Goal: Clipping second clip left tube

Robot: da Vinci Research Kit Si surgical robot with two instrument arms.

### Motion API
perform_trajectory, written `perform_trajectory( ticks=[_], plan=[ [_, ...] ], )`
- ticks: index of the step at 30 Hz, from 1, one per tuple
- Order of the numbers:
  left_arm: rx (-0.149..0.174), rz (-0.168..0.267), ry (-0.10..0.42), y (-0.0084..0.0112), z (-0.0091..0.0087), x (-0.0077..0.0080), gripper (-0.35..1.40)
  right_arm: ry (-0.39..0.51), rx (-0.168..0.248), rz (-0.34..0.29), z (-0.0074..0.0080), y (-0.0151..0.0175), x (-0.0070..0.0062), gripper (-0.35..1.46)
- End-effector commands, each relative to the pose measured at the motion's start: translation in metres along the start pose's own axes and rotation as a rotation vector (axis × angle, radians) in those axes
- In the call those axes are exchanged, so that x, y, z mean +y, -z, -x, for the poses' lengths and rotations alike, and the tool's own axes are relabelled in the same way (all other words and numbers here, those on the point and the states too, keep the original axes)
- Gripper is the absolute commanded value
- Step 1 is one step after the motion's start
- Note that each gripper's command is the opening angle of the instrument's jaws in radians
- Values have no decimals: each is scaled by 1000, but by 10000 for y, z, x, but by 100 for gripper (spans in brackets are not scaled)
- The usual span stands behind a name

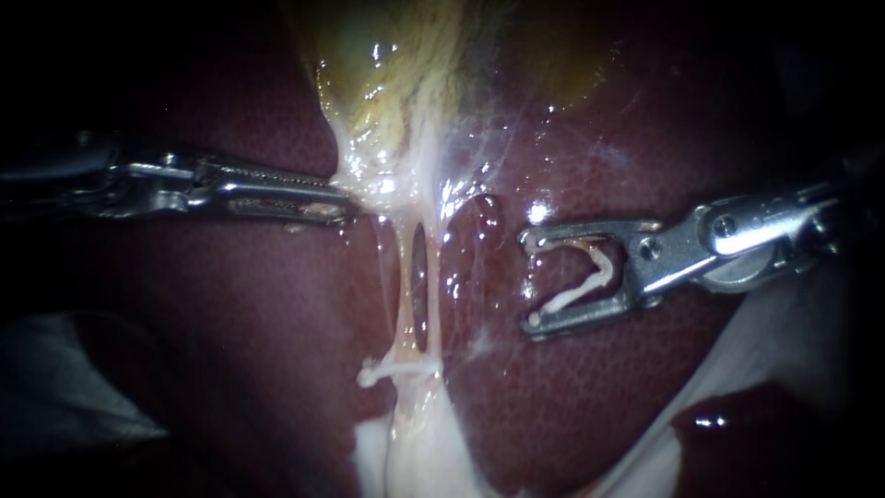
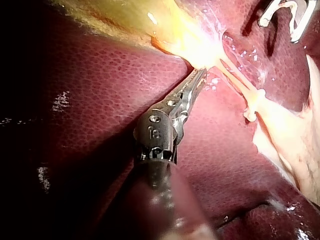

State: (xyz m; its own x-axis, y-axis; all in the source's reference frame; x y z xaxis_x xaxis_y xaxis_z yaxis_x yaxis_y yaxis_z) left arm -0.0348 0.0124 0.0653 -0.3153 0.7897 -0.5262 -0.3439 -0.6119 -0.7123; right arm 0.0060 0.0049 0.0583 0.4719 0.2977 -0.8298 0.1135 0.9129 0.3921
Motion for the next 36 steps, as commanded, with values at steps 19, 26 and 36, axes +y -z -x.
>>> perform_trajectory(
  ticks=[19, 26, 36],
  plan=[
    [31, -2, 10, 77, -40, 23, -35, 4, 8, -35, -10, -17, -9, 50],
    [32, -4, 11, 77, -41, 25, -35, -73, 26, -64, -15, -61, -17, 50],
    [32, -5, 12, 75, -41, 27, -35, -156, 38, -89, -9, -120, -17, 50]
  ],
)
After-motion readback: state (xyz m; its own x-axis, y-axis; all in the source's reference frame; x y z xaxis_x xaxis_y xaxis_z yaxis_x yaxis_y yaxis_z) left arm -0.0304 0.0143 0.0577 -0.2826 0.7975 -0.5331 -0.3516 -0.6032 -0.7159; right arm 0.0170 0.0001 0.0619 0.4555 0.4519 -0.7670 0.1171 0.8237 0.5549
